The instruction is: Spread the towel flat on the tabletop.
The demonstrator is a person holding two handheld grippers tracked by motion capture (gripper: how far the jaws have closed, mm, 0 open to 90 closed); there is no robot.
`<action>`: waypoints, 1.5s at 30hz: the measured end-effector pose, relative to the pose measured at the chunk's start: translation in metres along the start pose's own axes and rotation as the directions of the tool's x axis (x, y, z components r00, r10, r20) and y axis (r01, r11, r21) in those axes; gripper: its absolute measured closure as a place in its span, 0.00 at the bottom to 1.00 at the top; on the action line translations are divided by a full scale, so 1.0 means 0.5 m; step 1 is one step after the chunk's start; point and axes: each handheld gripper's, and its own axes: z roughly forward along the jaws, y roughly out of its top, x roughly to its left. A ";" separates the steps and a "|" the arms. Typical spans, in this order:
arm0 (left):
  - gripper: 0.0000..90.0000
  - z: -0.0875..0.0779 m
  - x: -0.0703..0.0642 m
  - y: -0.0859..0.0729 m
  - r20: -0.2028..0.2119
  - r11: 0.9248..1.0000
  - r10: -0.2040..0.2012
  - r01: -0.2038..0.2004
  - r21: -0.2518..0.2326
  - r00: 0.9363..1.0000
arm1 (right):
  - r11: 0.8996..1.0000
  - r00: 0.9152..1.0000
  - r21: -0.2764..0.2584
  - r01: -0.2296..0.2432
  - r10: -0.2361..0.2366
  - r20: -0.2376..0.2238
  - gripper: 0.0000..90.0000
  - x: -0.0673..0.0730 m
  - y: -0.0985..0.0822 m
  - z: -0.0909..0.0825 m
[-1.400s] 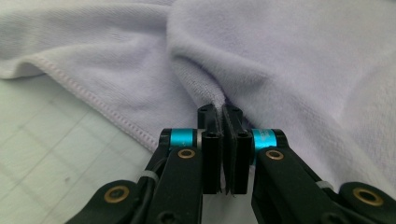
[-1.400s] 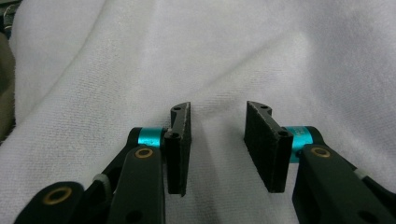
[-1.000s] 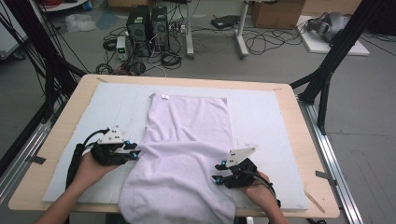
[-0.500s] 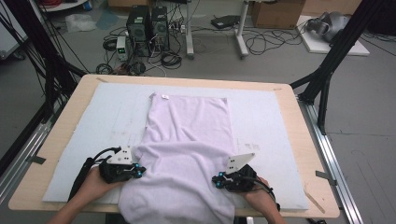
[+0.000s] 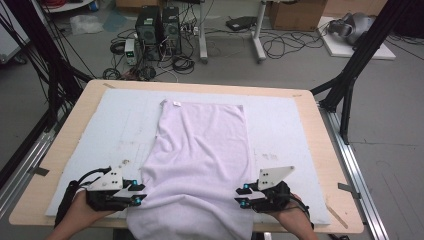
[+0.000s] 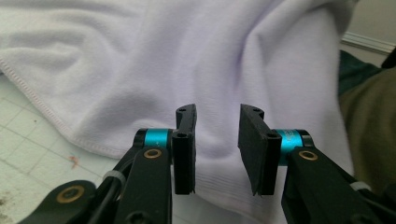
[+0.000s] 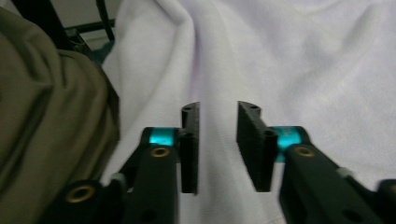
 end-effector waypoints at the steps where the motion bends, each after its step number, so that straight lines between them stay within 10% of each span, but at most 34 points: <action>1: 0.73 0.008 0.005 -0.001 0.000 1.000 -0.008 0.008 0.007 1.000 | 1.000 1.000 0.015 -0.002 0.002 0.001 0.69 -0.004 -0.001 0.012; 6: 0.72 0.071 0.022 -0.013 0.019 0.996 -0.016 0.014 0.084 1.000 | 0.996 1.000 0.086 -0.005 0.004 0.014 0.63 -0.015 -0.010 0.069; 9: 0.93 0.068 0.017 -0.014 0.031 0.997 -0.009 0.007 0.077 0.999 | 0.995 0.999 0.098 0.023 -0.026 0.031 0.78 -0.014 -0.013 0.085; 13: 0.95 0.052 -0.004 -0.020 0.088 0.996 0.016 -0.024 0.086 0.996 | 0.991 0.998 0.120 0.057 -0.057 -0.008 0.95 -0.008 -0.011 0.080; 21: 0.80 0.005 0.023 -0.020 0.005 0.999 -0.032 0.032 0.031 0.999 | 0.993 0.998 0.101 0.055 -0.056 0.009 0.87 -0.012 -0.006 0.042; 27: 0.66 0.046 0.052 -0.011 -0.064 0.995 -0.064 0.069 0.066 0.996 | 0.998 0.997 0.049 -0.036 0.033 0.071 0.65 -0.043 -0.008 0.036; 31: 0.92 0.072 0.059 -0.010 -0.066 0.995 -0.050 0.056 0.084 0.997 | 0.992 0.992 0.118 -0.050 0.035 0.122 0.69 -0.065 -0.013 0.055; 34: 0.98 0.075 0.053 0.000 -0.126 0.995 -0.003 0.016 0.099 0.992 | 0.992 0.998 0.126 -0.019 0.012 0.060 0.94 -0.069 -0.008 0.063; 39: 0.98 0.078 0.069 0.010 -0.177 0.996 -0.029 0.044 0.078 0.984 | 0.995 0.993 -0.009 -0.101 0.101 -0.056 0.82 -0.082 -0.001 0.047; 45: 0.98 0.065 0.080 0.007 -0.168 0.997 -0.042 0.052 0.054 0.985 | 0.993 0.986 -0.005 -0.117 0.117 0.121 0.72 -0.102 -0.005 -0.001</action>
